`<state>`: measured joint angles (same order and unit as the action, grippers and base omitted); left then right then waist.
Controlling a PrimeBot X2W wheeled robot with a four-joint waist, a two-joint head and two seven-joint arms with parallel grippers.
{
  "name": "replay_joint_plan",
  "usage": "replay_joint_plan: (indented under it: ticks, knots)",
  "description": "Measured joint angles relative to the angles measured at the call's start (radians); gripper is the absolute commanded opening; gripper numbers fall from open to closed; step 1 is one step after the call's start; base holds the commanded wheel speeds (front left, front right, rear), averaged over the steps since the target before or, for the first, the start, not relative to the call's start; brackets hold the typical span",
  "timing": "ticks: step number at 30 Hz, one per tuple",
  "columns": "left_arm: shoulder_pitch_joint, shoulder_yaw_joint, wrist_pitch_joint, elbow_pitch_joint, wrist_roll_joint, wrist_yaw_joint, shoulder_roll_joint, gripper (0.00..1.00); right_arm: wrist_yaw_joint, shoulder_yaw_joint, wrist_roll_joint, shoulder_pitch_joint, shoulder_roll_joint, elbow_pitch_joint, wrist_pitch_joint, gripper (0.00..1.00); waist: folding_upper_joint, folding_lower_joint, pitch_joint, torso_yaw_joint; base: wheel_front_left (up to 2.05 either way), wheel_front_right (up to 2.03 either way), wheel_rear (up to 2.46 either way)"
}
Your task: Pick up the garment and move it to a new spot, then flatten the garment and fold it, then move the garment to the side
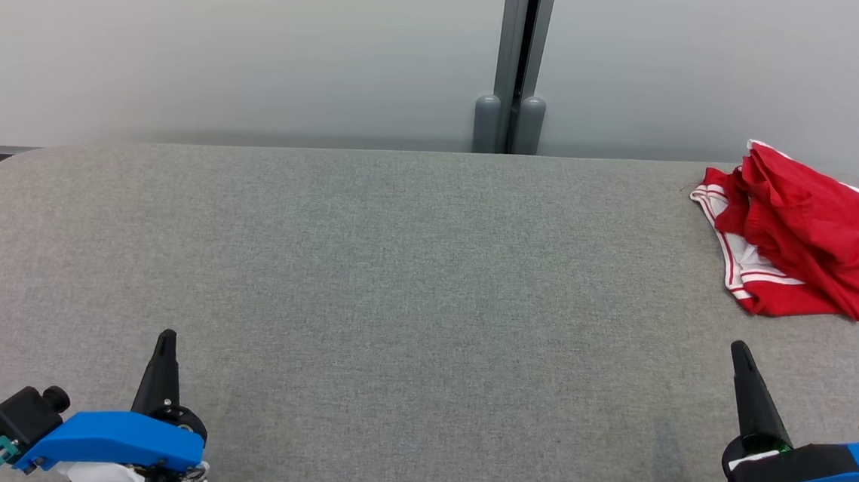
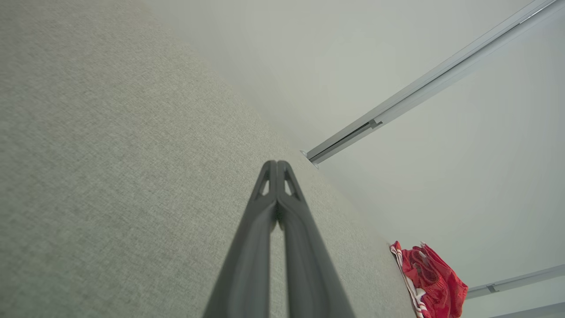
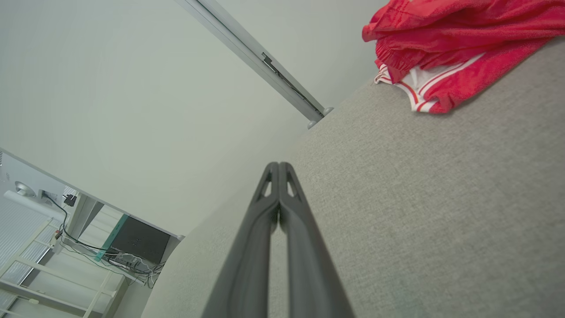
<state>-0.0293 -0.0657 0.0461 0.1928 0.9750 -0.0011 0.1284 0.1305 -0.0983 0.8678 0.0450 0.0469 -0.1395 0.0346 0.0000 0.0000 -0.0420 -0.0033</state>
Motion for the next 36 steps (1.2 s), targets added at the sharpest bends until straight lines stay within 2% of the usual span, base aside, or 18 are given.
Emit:
replay_joint_plan:
  ticks: [36]
  knots:
    - [-0.04, 0.094, -0.085, 0.029, 0.364, -0.072, -0.038, 0.0, 0.0, -0.007, 0.419, 0.032, 0.0, -0.06, 0.044, 0.0, 0.0, 0.0, 0.019, 0.002, 0.0, 0.0, 0.0]
